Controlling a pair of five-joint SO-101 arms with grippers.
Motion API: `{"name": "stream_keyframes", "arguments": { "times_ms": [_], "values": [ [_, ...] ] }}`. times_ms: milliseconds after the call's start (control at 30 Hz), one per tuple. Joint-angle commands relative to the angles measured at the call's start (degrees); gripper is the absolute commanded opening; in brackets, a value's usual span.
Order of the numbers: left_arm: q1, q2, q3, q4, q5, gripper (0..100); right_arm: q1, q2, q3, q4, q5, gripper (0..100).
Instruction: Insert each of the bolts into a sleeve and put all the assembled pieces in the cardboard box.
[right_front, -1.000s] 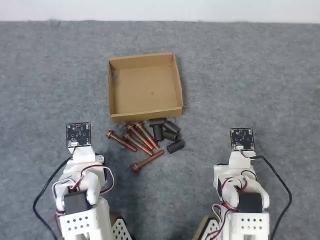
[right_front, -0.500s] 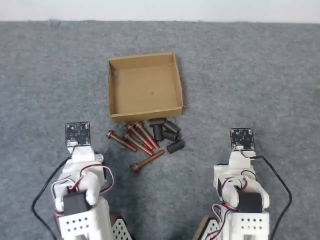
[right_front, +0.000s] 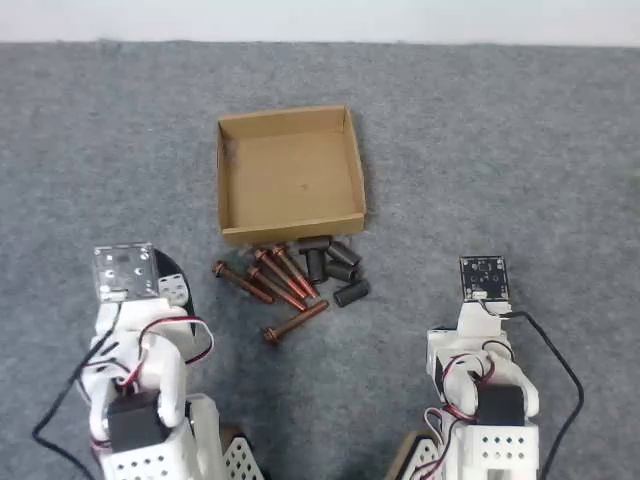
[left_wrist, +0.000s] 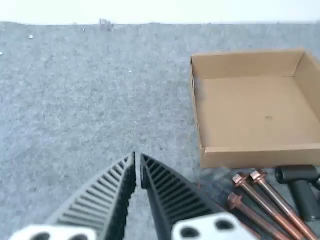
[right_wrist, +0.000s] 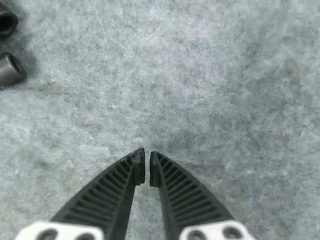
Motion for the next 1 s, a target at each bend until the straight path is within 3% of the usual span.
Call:
{"name": "stream_keyframes", "arguments": {
  "times_ms": [0, 167, 433, 667, 800, 967],
  "values": [
    [0.18, 13.36, -10.51, 0.26, 0.53, 1, 0.48, -1.10, 1.05, 0.31, 0.79, 0.8],
    [0.18, 32.18, -17.10, -1.85, 6.42, 1, -1.54, -1.10, 1.05, 0.31, 0.79, 0.8],
    [0.09, 53.45, -17.54, -11.69, 16.53, 1, -1.89, -1.10, 1.05, 0.31, 0.79, 0.8],
    [-0.18, 55.30, -17.27, -11.96, 16.70, 1, 7.87, -1.19, -4.31, -3.21, 1.85, 1.9],
    [-0.18, 55.30, -14.73, -15.47, 16.70, 1, 7.87, -1.19, -0.44, -15.60, 12.57, 8.8],
    [-0.26, 55.30, -11.91, -20.92, 16.79, 1, 2.68, -0.92, -1.05, -23.16, 6.24, 5.2]
  ]
}}
